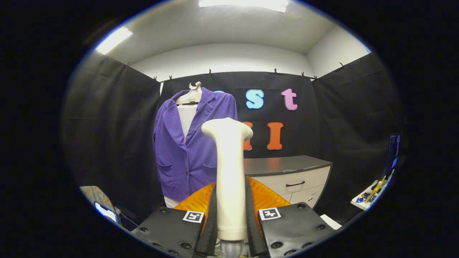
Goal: Iron the clothes twice with a garment steamer, once on the left side and once on the right side.
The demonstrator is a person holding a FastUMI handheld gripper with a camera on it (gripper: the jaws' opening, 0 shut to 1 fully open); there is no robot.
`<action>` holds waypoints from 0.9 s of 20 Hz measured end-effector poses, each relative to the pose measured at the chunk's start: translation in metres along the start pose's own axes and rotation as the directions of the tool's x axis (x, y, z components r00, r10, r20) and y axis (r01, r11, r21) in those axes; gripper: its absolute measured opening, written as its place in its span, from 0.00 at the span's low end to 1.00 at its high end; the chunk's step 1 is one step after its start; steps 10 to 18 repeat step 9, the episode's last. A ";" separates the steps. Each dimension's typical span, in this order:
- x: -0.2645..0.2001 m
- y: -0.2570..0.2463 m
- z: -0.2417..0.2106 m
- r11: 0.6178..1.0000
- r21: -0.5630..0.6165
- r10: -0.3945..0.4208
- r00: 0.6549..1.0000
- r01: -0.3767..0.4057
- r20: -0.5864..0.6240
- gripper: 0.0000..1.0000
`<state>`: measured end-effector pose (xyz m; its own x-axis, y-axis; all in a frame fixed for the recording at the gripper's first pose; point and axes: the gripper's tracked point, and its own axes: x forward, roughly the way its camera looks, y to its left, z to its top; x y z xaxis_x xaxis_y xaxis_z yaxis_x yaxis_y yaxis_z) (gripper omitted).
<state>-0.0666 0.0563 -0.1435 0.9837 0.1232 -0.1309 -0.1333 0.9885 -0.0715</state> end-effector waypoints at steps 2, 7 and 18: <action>-0.003 -0.004 -0.001 1.000 -0.001 0.010 1.000 -0.010 0.000 0.42; -0.012 -0.007 -0.004 1.000 -0.004 0.011 1.000 -0.011 0.001 0.42; -0.014 -0.007 -0.006 1.000 0.008 0.009 1.000 -0.009 -0.001 0.42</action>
